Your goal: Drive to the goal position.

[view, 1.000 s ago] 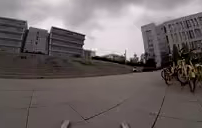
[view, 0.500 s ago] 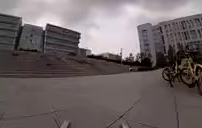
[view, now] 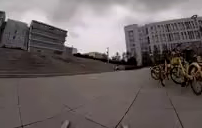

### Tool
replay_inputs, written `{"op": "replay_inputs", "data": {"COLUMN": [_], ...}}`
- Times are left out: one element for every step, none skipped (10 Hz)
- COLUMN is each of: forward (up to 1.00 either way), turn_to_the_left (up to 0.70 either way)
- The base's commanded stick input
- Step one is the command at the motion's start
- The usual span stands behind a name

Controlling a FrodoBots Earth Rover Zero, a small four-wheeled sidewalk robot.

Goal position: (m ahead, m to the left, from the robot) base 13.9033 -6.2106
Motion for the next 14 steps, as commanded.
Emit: {"op": "replay_inputs", "data": {"forward": [1.00,1.00,1.00,1.00,1.00,1.00,1.00,1.00,1.00,1.00,1.00,1.00,1.00,1.00], "turn_to_the_left": [-0.13,-0.08,-0.03,-0.09,-0.25,-0.26,-0.27,-0.28,-0.26,-0.24,-0.22,-0.15,-0.05,0.00]}}
